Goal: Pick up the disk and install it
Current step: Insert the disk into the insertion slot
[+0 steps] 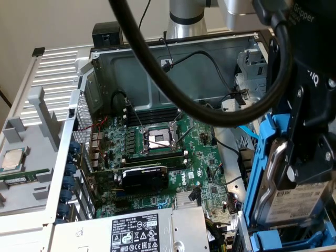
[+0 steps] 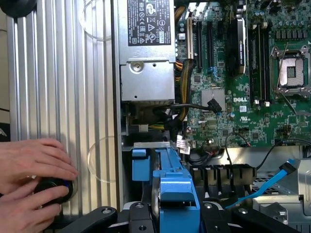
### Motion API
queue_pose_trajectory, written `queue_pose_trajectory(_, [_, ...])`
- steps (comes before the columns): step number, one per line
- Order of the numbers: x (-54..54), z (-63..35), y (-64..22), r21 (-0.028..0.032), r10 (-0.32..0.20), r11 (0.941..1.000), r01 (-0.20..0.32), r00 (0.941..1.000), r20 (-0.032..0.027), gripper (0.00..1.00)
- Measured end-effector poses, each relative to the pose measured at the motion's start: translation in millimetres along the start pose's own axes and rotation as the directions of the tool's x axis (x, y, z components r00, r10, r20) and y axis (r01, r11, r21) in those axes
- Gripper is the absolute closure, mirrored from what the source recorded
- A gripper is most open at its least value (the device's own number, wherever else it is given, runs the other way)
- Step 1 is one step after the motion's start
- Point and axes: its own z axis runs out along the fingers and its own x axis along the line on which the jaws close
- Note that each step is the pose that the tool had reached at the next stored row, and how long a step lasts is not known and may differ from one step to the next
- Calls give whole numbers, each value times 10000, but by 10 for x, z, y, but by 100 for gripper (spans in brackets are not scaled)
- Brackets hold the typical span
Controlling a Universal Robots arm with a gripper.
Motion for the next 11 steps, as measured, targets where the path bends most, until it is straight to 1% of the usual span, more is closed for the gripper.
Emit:
queue_pose_trajectory(1, [0,0,0,0,0,10000,0,10000,0,62])
queue_pose_trajectory(2, [0,0,0,0,0,10000,0,10000,0,55])
queue_pose_trajectory(11, [0,1,0,1,0,10000,0,10000,1,55])
